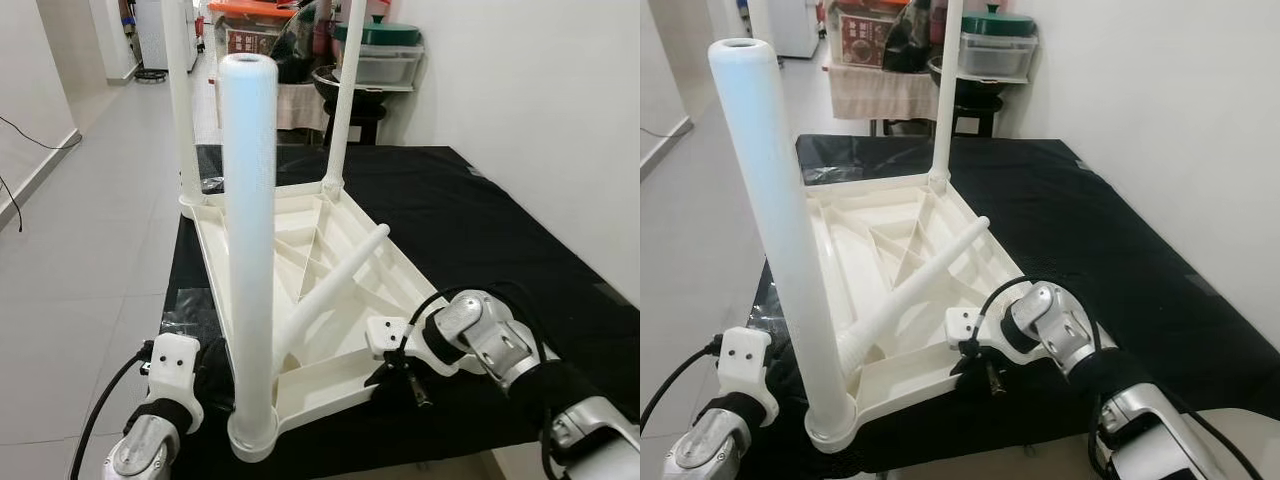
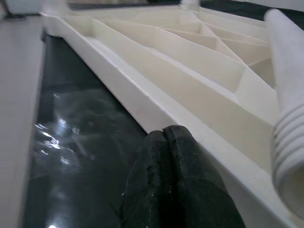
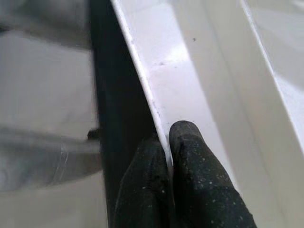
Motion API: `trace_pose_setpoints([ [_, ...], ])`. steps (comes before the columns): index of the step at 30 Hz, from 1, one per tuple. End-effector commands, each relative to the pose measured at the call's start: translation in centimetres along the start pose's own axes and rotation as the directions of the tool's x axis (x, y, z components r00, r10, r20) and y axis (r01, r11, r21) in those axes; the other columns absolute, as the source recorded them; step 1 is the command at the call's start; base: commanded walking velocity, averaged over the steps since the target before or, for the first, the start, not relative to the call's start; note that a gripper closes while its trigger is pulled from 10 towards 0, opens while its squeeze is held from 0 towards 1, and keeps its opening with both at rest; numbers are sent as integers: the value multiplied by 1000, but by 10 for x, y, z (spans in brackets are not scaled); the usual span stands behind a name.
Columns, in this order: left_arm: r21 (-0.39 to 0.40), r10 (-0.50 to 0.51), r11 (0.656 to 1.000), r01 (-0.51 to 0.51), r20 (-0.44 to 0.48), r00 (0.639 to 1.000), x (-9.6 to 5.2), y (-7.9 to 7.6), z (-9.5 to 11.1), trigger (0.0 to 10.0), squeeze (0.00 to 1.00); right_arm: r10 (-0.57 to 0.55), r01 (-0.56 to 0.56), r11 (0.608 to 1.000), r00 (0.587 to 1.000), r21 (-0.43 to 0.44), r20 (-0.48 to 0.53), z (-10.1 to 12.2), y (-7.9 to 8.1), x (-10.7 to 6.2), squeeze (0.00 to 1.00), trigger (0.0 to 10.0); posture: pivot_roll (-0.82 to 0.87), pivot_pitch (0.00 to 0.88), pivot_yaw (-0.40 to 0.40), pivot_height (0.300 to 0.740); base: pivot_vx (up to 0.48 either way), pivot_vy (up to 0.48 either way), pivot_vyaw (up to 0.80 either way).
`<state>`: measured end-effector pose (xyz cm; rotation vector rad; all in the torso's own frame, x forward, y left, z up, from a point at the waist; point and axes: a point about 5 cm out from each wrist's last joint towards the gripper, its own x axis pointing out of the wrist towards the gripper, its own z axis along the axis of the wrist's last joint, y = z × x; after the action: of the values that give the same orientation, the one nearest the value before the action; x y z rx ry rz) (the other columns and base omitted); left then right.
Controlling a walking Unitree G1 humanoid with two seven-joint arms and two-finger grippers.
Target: Building children table
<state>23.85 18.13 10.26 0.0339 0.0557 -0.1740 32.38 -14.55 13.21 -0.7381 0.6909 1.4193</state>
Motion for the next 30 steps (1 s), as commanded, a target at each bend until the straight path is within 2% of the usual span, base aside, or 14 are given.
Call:
trace_pose_setpoints([
  [1, -16, -52, 999, 51, -48, 998, -1, -11, -10, 10000, 0, -233, 225, 971, 966, 80, 113, 18, -23, -12, 0, 0, 105, 0, -105, 740, 0, 0, 0],
  [2, -16, -52, 999, 51, -47, 998, -1, -11, -10, 10000, 0, -266, 254, 962, 955, 103, 134, 27, -26, -5, 0, 0, 110, 0, -106, 740, 0, 0, 0],
  [9, -12, -50, 999, 49, -46, 998, -2, -10, -9, 10000, 0, -296, 277, 953, 938, 124, 180, 51, -27, 11, 0, 0, 116, 0, -107, 740, 0, 0, 0],
  [18, -18, -51, 999, 50, -49, 997, -1, -11, -10, 10000, 0, -275, 261, 960, 948, 104, 158, 39, -19, 5, 0, 0, 96, 0, -103, 740, 0, 0, 0],
  [19, -21, -56, 998, 55, -50, 997, -1, -12, -11, 10000, 0, -293, 279, 954, 946, 110, 141, 35, -20, 6, 0, 10000, 93, 0, -101, 740, 0, 0, 0],
  [21, -22, -62, 998, 61, -51, 997, 0, -14, -11, 10000, 0, -308, 291, 948, 941, 125, 142, 33, -21, 6, 0, 10000, 89, 0, -97, 740, 0, 0, 0],
  [22, -22, -66, 998, 65, -51, 996, 1, -15, -11, 10000, 0, -309, 289, 947, 939, 137, 154, 34, -20, 6, 537, 10000, 88, 0, -92, 740, 0, 0, 0],
  [23, -22, -66, 998, 65, -51, 996, 1, -15, -11, 10000, 0, -309, 289, 947, 939, 137, 154, 34, -20, 6, 537, 10000, 88, 0, -92, 740, 0, 0, 0],
  [24, -21, -70, 997, 69, -51, 996, 2, -15, -11, 10000, 0, -303, 282, 949, 937, 141, 171, 36, -19, 6, 945, 10000, 88, 0, -92, 740, 0, 0, 0],
  [25, -21, -70, 997, 69, -51, 996, 2, -15, -11, 10000, 0, -303, 282, 949, 937, 141, 171, 36, -19, 6, 945, 10000, 88, 0, -92, 740, 0, 0, 0],
  [26, -20, -72, 997, 71, -51, 996, 2, -15, -10, 10000, 0, -294, 271, 954, 931, 130, 215, 40, -18, 5, 1000, 10000, 89, 0, -93, 740, 0, 0, 0],
  [27, -18, -74, 997, 73, -51, 996, 2, -15, -10, 10000, 0, -279, 254, 959, 926, 127, 254, 44, -16, 4, 1000, 10000, 89, 0, -93, 740, 0, 0, 0],
  [29, -18, -74, 997, 73, -51, 996, 2, -15, -10, 10000, 0, -279, 254, 959, 926, 127, 254, 44, -16, 4, 1000, 10000, 89, 0, -93, 740, 0, 0, 0],
  [30, -18, -84, 996, 83, -54, 995, 2, -15, -10, 10000, 0, -266, 243, 963, 916, 112, 300, 49, -13, 2, 1000, 10000, 90, 0, -94, 740, 0, 0, 0],
])
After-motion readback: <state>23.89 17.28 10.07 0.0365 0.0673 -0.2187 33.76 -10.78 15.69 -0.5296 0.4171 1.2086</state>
